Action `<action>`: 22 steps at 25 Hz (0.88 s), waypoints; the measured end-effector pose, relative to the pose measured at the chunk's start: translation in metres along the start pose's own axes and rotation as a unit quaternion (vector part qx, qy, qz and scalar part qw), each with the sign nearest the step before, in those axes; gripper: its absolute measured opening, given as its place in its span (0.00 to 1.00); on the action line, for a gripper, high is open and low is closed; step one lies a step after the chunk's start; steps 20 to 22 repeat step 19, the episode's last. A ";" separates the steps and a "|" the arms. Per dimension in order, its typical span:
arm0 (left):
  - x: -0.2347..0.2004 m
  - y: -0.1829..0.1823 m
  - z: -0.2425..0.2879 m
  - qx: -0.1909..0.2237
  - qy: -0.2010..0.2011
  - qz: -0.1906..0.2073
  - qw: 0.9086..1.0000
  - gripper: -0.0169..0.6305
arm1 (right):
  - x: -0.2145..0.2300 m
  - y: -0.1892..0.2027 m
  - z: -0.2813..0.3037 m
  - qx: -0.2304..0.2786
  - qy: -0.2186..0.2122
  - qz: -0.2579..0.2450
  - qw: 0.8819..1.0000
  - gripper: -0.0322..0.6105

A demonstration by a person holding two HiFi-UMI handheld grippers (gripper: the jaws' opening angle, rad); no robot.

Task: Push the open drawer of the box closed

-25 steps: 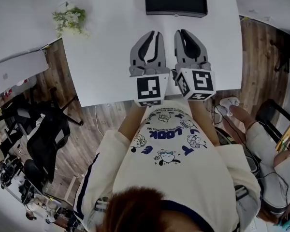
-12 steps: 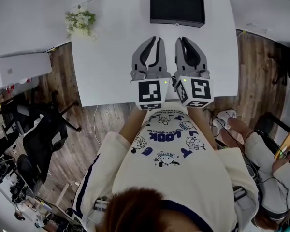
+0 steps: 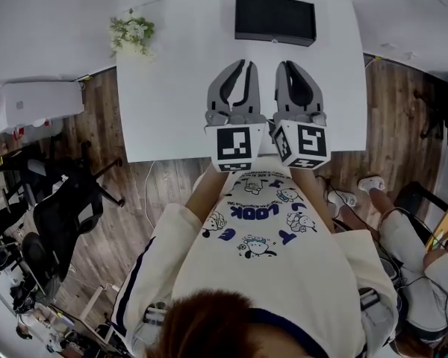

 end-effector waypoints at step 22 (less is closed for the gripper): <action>0.008 -0.010 -0.010 0.013 -0.001 0.002 1.000 0.10 | -0.004 -0.008 -0.013 0.012 -0.005 -0.006 1.000 0.12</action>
Point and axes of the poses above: the fingertips, and each gripper's own axes: z forward along the fingers, x to its right, y out of its underside, the point moved 7 cm from there along -z, backward along the fingers, and after that the axes turned 8 degrees about -y, right-handed, at the moved point
